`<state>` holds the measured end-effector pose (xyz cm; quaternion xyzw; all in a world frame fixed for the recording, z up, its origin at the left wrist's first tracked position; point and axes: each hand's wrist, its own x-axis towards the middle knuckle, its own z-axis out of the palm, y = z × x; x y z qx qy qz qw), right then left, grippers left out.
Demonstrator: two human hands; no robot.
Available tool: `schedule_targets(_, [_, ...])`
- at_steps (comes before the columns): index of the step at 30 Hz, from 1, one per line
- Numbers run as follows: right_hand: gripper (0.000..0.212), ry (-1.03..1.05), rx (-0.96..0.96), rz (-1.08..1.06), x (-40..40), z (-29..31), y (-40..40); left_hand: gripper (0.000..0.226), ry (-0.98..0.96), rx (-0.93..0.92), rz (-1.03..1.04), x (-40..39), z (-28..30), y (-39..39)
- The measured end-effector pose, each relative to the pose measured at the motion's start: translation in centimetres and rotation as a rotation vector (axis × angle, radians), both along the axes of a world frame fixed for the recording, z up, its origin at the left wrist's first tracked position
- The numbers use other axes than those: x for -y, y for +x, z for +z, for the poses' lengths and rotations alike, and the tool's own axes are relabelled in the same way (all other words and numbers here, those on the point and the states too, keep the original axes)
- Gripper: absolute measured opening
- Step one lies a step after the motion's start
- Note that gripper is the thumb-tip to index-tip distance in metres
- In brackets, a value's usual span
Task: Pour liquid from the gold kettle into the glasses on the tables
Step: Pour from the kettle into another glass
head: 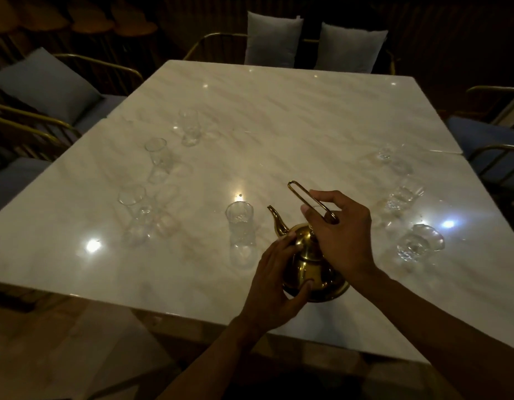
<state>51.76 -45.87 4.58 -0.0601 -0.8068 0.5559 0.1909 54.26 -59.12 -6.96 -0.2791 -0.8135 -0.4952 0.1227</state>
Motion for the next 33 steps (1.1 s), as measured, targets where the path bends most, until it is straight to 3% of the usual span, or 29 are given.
schedule_targets(6, [0.027, 0.012, -0.013, -0.134, 5.1, 0.6, -0.8, 0.067, -0.070, 0.044, -0.118, 5.4, 0.6, -2.5])
schedule_targets(20, [0.024, -0.048, -0.036, -0.372, 12.5, 1.3, -2.3, 0.066, -0.121, -0.079, -0.322, 13.2, 1.9, -7.4])
schedule_targets(26, [0.025, -0.017, -0.040, -0.363, 12.9, 1.2, -2.5, 0.065, -0.123, -0.092, -0.341, 13.6, 1.8, -7.9])
schedule_targets(33, [0.024, 0.055, 0.039, -0.286, 12.2, 0.9, -3.1, 0.063, -0.047, 0.052, -0.317, 12.6, 1.1, -6.6])
